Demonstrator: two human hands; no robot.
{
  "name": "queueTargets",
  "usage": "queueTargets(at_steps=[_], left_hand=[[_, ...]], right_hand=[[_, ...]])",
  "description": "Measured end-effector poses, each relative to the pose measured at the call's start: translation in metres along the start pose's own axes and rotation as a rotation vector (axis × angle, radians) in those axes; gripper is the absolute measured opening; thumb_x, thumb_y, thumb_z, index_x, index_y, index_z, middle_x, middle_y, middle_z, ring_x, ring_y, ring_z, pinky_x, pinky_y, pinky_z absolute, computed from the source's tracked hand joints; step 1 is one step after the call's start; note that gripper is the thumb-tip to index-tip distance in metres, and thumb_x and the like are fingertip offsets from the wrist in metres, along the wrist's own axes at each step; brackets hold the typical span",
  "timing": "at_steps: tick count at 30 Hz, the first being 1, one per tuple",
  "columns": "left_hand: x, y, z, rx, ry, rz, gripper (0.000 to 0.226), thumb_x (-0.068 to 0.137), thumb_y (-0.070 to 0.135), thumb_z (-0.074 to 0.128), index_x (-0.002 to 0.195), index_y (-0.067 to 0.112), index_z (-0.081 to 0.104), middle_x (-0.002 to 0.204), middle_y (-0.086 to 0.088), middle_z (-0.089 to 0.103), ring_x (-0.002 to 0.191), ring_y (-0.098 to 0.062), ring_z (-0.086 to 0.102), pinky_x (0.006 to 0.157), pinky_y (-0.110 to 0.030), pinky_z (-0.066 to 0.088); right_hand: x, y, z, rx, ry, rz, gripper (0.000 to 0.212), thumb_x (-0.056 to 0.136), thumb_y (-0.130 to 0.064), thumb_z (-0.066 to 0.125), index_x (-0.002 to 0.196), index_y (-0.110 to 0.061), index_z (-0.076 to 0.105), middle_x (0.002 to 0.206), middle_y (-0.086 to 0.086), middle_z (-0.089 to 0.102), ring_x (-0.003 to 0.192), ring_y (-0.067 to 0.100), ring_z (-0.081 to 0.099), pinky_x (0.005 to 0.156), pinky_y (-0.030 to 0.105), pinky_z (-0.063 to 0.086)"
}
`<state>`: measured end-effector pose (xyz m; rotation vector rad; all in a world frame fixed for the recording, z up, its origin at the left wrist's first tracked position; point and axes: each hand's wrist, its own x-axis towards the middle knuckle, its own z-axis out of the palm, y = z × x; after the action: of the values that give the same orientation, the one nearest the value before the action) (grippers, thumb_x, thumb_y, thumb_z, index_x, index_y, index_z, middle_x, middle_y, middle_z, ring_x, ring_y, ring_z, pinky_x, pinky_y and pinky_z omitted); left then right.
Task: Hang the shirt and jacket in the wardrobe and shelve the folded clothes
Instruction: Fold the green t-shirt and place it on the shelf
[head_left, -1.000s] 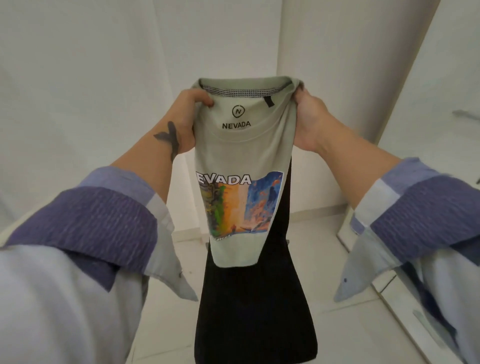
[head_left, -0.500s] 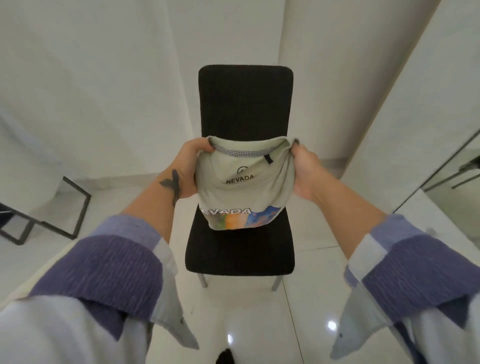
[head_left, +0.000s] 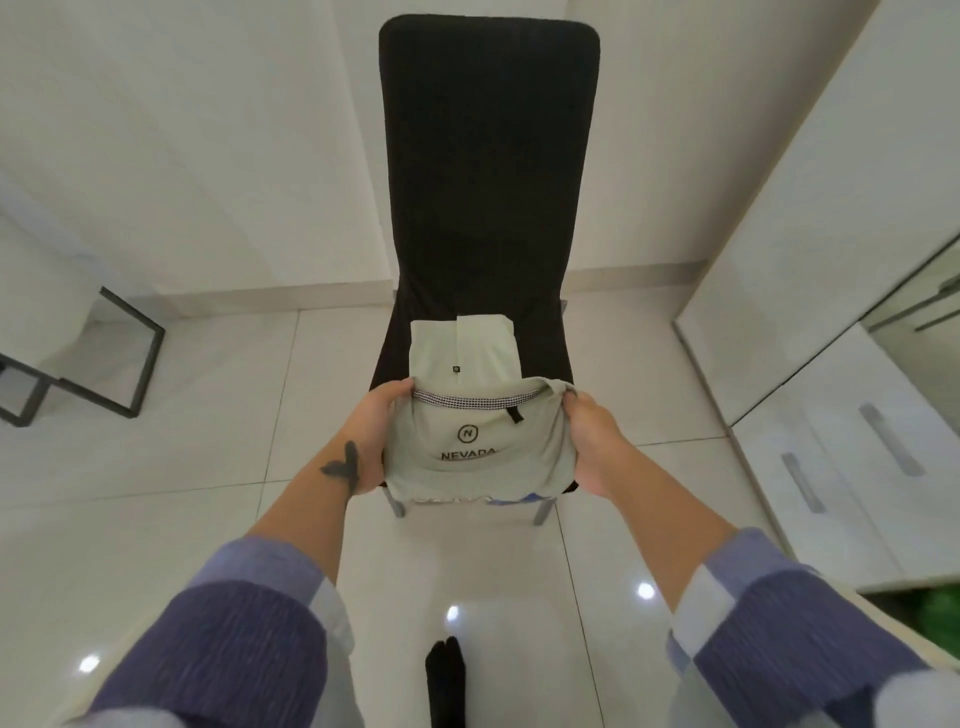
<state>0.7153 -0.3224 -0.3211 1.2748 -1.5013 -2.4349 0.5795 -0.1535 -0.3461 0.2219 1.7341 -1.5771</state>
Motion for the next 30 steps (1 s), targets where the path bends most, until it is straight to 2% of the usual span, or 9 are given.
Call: queueTargets(at_steps=[2, 5, 9, 13, 16, 20, 22, 25, 30], left_hand=[[0.027, 0.010, -0.001, 0.025, 0.080, 0.063, 0.035, 0.096, 0.038, 0.043, 0.108, 0.015, 0.067, 0.095, -0.005, 0.073, 0.092, -0.025, 0.067, 0.076, -0.035, 0.050], [0.075, 0.028, -0.005, 0.046, 0.178, 0.181, 0.026, 0.097, 0.036, 0.047, 0.096, 0.017, 0.064, 0.093, -0.003, 0.071, 0.093, -0.022, 0.066, 0.076, -0.032, 0.051], [0.151, 0.037, -0.012, 0.040, 0.259, 0.235, 0.020, 0.097, 0.033, 0.048, 0.084, 0.019, 0.054, 0.087, 0.000, 0.065, 0.081, -0.015, 0.061, 0.070, -0.028, 0.049], [0.235, 0.030, -0.022, 0.079, 0.348, 0.268, 0.032, 0.095, 0.042, 0.047, 0.112, 0.014, 0.049, 0.105, -0.002, 0.060, 0.094, -0.015, 0.059, 0.080, -0.031, 0.047], [0.288, 0.025, -0.026, 0.140, 0.407, 0.322, 0.033, 0.097, 0.044, 0.041, 0.108, 0.014, 0.046, 0.094, 0.004, 0.055, 0.085, -0.008, 0.053, 0.068, -0.024, 0.040], [0.342, 0.018, -0.029, 0.244, 0.524, 0.371, 0.032, 0.099, 0.045, 0.033, 0.103, 0.015, 0.043, 0.086, 0.008, 0.050, 0.078, -0.004, 0.048, 0.072, -0.026, 0.036], [0.364, 0.014, -0.034, 0.362, 0.608, 0.418, 0.032, 0.099, 0.046, 0.033, 0.102, 0.016, 0.042, 0.083, 0.008, 0.051, 0.076, -0.008, 0.050, 0.073, -0.029, 0.038], [0.394, 0.004, -0.042, 0.576, 0.712, 0.439, 0.034, 0.097, 0.049, 0.034, 0.101, 0.018, 0.045, 0.092, 0.001, 0.057, 0.084, -0.017, 0.054, 0.070, -0.033, 0.038], [0.416, -0.020, -0.051, 0.872, 0.832, 0.498, 0.036, 0.098, 0.044, 0.036, 0.105, 0.012, 0.052, 0.109, -0.004, 0.053, 0.101, -0.020, 0.045, 0.081, -0.028, 0.033]], right_hand=[[0.024, -0.008, 0.008, -0.021, 0.035, -0.033, 0.030, 0.099, -0.025, 0.035, 0.123, -0.014, 0.051, 0.116, 0.008, 0.058, 0.104, 0.024, 0.056, 0.092, 0.038, 0.046], [0.072, -0.022, 0.024, -0.072, 0.072, -0.069, 0.033, 0.099, -0.026, 0.034, 0.123, -0.011, 0.051, 0.119, 0.009, 0.058, 0.106, 0.024, 0.056, 0.089, 0.035, 0.045], [0.144, -0.036, 0.047, -0.181, 0.179, -0.175, 0.020, 0.101, -0.022, 0.029, 0.111, -0.017, 0.047, 0.105, 0.002, 0.052, 0.096, 0.017, 0.050, 0.082, 0.031, 0.039], [0.218, -0.033, 0.063, -0.189, 0.225, -0.236, 0.015, 0.102, -0.019, 0.029, 0.108, -0.020, 0.042, 0.091, -0.005, 0.048, 0.087, 0.013, 0.047, 0.077, 0.028, 0.037], [0.269, -0.028, 0.070, -0.193, 0.258, -0.238, 0.013, 0.102, -0.024, 0.031, 0.112, -0.021, 0.038, 0.089, -0.007, 0.046, 0.079, 0.006, 0.045, 0.071, 0.026, 0.037], [0.328, -0.023, 0.077, -0.244, 0.265, -0.234, 0.024, 0.102, -0.032, 0.033, 0.120, -0.020, 0.042, 0.100, -0.003, 0.051, 0.089, 0.012, 0.050, 0.076, 0.027, 0.037], [0.352, -0.017, 0.080, -0.361, 0.306, -0.284, 0.028, 0.102, -0.035, 0.031, 0.119, -0.018, 0.046, 0.105, 0.000, 0.053, 0.097, 0.016, 0.052, 0.081, 0.032, 0.040], [0.380, -0.002, 0.080, -0.728, 0.436, -0.401, 0.033, 0.102, -0.039, 0.027, 0.115, -0.016, 0.047, 0.097, 0.003, 0.056, 0.093, 0.023, 0.056, 0.082, 0.041, 0.047], [0.403, 0.024, 0.079, -1.005, 0.612, -0.560, 0.028, 0.102, -0.033, 0.032, 0.112, -0.014, 0.050, 0.104, 0.006, 0.059, 0.091, 0.022, 0.058, 0.077, 0.041, 0.050]])
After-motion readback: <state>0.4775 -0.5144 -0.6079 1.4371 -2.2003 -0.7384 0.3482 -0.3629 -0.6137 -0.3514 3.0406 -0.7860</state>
